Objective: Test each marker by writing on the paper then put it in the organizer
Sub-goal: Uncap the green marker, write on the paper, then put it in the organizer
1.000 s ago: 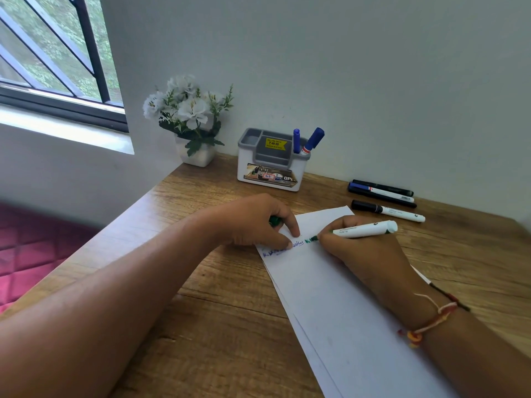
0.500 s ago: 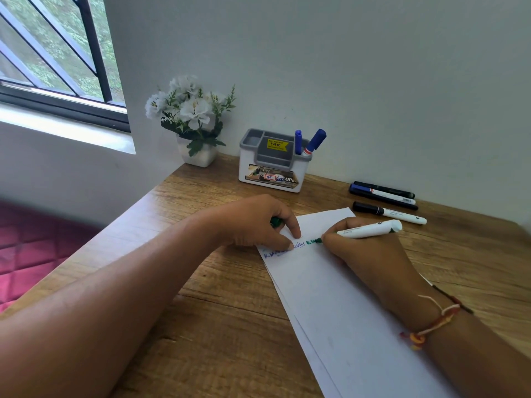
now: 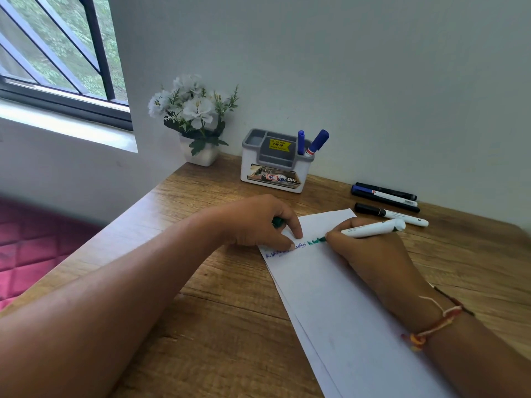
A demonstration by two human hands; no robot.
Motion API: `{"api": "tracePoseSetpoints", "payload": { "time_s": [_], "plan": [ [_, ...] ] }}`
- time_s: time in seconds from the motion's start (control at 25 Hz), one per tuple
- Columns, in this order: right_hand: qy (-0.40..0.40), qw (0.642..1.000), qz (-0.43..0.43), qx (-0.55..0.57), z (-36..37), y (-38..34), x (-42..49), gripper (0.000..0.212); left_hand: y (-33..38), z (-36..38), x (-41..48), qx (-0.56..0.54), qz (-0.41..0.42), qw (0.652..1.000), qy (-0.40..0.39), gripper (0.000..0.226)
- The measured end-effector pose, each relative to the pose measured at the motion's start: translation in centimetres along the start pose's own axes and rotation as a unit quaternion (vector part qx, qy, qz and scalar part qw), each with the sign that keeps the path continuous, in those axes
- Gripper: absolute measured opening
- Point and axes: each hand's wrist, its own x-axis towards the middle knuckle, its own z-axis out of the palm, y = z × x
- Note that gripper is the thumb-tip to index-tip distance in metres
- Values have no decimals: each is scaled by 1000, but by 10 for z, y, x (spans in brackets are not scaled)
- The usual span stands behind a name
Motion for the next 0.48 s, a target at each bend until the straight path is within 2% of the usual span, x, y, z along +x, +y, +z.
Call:
{"api": "tracePoseSetpoints", "payload": {
  "time_s": [0.12, 0.28, 0.48],
  "plan": [
    [5, 1000, 5, 10, 0, -2, -1, 20, -1, 0, 0, 0, 2, 1000, -1, 23],
    [-5, 1000, 10, 4, 0, -4, -1, 13, -2, 0, 1, 1, -1, 1000, -2, 24],
    [0, 1000, 8, 7, 0, -4, 0, 22, -1, 0, 1, -3, 1, 1000, -8, 24]
  ]
}}
